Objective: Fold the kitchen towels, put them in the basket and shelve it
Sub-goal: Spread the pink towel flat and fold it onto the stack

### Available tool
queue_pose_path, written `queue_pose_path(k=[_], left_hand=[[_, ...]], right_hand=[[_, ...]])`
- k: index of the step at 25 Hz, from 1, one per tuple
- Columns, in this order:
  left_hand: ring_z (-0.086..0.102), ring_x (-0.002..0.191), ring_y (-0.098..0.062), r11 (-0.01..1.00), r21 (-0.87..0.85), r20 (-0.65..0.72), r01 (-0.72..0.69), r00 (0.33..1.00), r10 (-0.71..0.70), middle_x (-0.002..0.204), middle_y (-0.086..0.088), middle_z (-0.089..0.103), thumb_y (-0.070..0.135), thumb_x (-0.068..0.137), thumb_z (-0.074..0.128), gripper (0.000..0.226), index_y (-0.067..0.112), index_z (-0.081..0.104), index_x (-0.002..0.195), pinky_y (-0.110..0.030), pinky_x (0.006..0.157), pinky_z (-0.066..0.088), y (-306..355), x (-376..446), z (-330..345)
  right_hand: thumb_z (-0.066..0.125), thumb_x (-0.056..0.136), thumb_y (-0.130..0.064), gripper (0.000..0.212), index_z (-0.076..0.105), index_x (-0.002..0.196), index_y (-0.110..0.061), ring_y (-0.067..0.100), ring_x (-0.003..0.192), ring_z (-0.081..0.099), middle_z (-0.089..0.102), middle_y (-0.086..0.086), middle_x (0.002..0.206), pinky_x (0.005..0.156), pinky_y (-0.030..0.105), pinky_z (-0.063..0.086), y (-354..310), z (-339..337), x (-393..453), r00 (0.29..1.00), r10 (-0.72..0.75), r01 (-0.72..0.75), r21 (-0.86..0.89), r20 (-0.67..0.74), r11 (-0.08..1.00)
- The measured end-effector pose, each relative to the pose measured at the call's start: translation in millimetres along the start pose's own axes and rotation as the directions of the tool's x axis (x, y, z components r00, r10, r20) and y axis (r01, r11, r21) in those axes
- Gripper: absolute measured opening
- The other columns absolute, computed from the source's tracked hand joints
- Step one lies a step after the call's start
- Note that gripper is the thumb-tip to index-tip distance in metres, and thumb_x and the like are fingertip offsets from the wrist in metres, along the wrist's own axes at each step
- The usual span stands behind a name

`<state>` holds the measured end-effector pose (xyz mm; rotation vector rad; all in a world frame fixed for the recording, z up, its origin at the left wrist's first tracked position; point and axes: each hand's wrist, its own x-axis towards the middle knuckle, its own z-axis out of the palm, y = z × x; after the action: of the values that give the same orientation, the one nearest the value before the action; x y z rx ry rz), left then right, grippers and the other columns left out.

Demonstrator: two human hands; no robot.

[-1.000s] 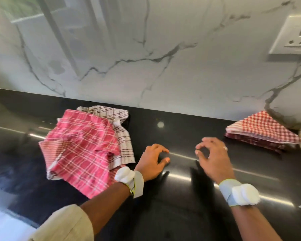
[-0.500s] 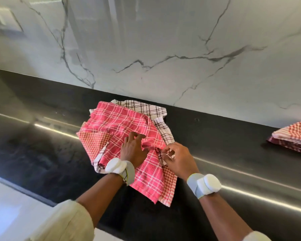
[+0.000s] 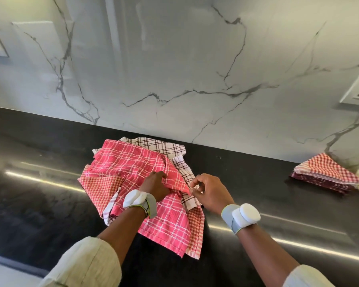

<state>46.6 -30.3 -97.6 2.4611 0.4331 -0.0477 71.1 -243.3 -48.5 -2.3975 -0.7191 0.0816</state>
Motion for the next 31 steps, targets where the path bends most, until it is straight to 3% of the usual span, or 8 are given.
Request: queue_pose_path(k=[3, 7, 10, 13, 17, 21, 25, 31], left_hand=[[0.063, 0.096, -0.027, 0.964, -0.265, -0.141, 0.015, 0.989, -0.054, 0.097, -0.004, 0.066, 0.014, 0.084, 0.066, 0.01, 0.022, 0.062, 0.087, -0.034, 0.081, 0.051, 5, -3, -4], [0.061, 0.082, -0.024, 0.845, -0.507, -0.235, -0.171, 0.97, 0.056, 0.083, -0.002, 0.062, -0.002, 0.088, 0.053, 0.021, 0.019, 0.057, 0.086, -0.031, 0.069, 0.048, 69, -9, -39], [0.059, 0.073, -0.016, 0.789, -0.521, -0.235, -0.326, 0.943, 0.235, 0.081, -0.002, 0.062, -0.003, 0.087, 0.051, 0.026, 0.022, 0.057, 0.085, -0.022, 0.06, 0.045, 136, -15, -72], [0.064, 0.072, -0.013, 0.773, -0.421, -0.277, -0.475, 0.879, 0.389, 0.082, -0.001, 0.068, 0.005, 0.087, 0.06, 0.011, 0.016, 0.062, 0.087, -0.018, 0.062, 0.051, 195, -15, -96], [0.064, 0.072, -0.011, 0.772, -0.264, -0.239, -0.578, 0.815, 0.528, 0.079, 0.0, 0.069, 0.026, 0.085, 0.07, 0.013, 0.013, 0.067, 0.087, -0.018, 0.065, 0.049, 269, -12, -117], [0.066, 0.07, -0.014, 0.754, -0.239, -0.026, -0.611, 0.781, 0.624, 0.085, -0.004, 0.071, 0.04, 0.079, 0.075, 0.034, 0.012, 0.065, 0.097, -0.023, 0.064, 0.051, 343, -14, -128], [0.066, 0.088, -0.016, 0.677, 0.128, 0.106, -0.725, 0.688, 0.718, 0.1, 0.004, 0.071, 0.041, 0.066, 0.086, 0.05, 0.024, 0.067, 0.109, -0.033, 0.082, 0.054, 386, 4, -112], [0.062, 0.103, -0.034, 0.788, 0.344, -0.167, -0.511, 0.792, 0.587, 0.113, -0.007, 0.067, 0.039, 0.084, 0.066, 0.026, 0.03, 0.065, 0.108, -0.037, 0.082, 0.05, 383, 57, -61]], right_hand=[[0.07, 0.081, -0.033, 0.012, 0.065, 0.091, -0.029, 0.008, 0.081, 0.058, 0.059, -0.012, 0.094, 0.079, 0.039, 0.052, -5, -1, 3, 0.999, -0.019, 0.019, -0.015, 0.028, 1.0], [0.079, 0.073, -0.039, 0.065, 0.049, 0.129, -0.027, 0.009, 0.109, 0.05, 0.052, -0.007, 0.123, 0.095, 0.031, 0.045, -20, -30, 19, 0.995, -0.102, 0.104, 0.095, -0.022, 0.99], [0.078, 0.075, -0.036, 0.048, 0.058, 0.117, -0.025, 0.013, 0.098, 0.063, 0.066, -0.004, 0.108, 0.088, 0.032, 0.052, -34, -63, 34, 0.982, -0.149, 0.178, 0.299, -0.116, 0.938], [0.068, 0.088, -0.02, 0.006, 0.068, 0.093, -0.016, 0.026, 0.073, 0.069, 0.071, 0.007, 0.078, 0.07, 0.042, 0.058, -30, -119, 38, 0.966, -0.036, 0.165, 0.5, -0.258, 0.85], [0.051, 0.098, -0.009, 0.014, 0.06, 0.087, -0.007, 0.018, 0.066, 0.063, 0.064, 0.008, 0.072, 0.06, 0.029, 0.053, -19, -185, 24, 0.937, 0.045, 0.187, 0.608, -0.345, 0.772], [0.047, 0.099, -0.009, 0.02, 0.055, 0.081, -0.012, 0.017, 0.068, 0.056, 0.057, 0.005, 0.074, 0.062, 0.031, 0.051, 7, -254, 8, 0.837, 0.162, 0.248, 0.627, -0.522, 0.739], [0.045, 0.101, -0.016, 0.023, 0.056, 0.081, -0.016, 0.007, 0.057, 0.049, 0.055, -0.001, 0.065, 0.058, 0.026, 0.041, 26, -326, -11, 0.734, 0.183, 0.237, 0.498, -0.654, 0.834], [0.049, 0.099, -0.017, 0.013, 0.056, 0.089, -0.014, 0.016, 0.073, 0.058, 0.059, -0.001, 0.08, 0.064, 0.027, 0.042, 85, -415, -42, 0.654, 0.086, -0.09, 0.035, -0.752, 0.995]])
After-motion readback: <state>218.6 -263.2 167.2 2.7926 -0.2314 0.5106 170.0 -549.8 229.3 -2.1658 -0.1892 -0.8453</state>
